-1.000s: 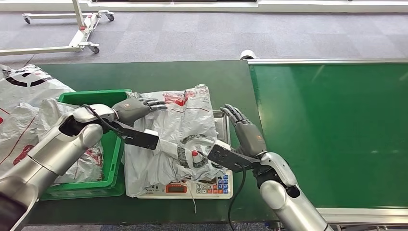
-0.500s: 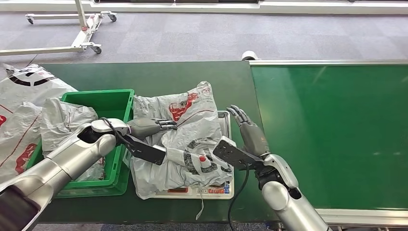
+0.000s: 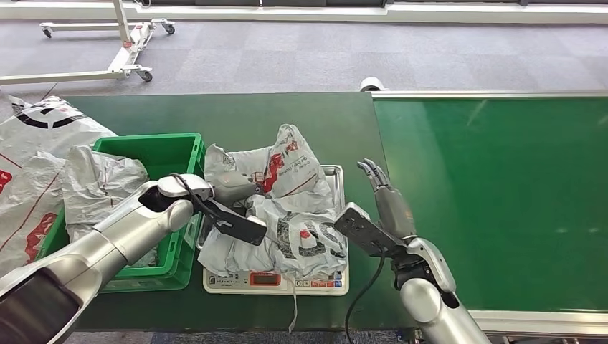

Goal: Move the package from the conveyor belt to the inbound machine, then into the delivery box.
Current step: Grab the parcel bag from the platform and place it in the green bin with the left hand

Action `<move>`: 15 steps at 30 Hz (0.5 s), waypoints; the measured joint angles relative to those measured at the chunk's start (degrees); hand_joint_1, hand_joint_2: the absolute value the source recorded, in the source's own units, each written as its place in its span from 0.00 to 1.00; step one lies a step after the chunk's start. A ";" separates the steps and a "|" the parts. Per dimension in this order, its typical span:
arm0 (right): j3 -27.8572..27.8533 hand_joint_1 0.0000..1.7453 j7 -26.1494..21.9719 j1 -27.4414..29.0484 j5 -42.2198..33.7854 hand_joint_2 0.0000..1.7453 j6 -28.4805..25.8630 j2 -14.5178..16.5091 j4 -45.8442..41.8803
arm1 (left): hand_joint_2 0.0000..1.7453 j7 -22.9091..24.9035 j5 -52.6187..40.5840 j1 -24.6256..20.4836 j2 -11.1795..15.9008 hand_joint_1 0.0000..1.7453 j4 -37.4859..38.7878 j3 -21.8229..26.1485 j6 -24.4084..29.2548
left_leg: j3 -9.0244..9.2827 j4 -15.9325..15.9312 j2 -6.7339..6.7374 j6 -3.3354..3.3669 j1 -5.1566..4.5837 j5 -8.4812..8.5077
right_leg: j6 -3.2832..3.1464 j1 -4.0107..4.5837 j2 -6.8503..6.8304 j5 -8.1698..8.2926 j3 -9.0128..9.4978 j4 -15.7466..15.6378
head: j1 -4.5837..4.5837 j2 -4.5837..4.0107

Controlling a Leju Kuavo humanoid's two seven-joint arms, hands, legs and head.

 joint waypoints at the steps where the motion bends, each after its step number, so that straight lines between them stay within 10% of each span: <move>1: -0.39 0.00 -0.22 0.64 -0.04 1.00 -0.01 0.00 -0.44 | 1.00 0.44 -0.50 0.01 0.18 1.00 -0.59 0.08 1.06 | -0.04 0.00 0.00 0.00 0.00 0.00 | 0.00 0.00 0.00 0.00 -0.03 0.00 | -0.01 0.00; 15: -5.65 0.00 -1.19 6.61 0.42 1.00 0.11 -0.12 -5.32 | 1.00 8.65 -8.66 0.06 8.83 1.00 -16.29 13.37 6.80 | -0.49 -0.01 0.09 -0.03 0.05 0.02 | -0.03 0.05 0.11 0.01 -0.53 0.03 | -0.02 0.00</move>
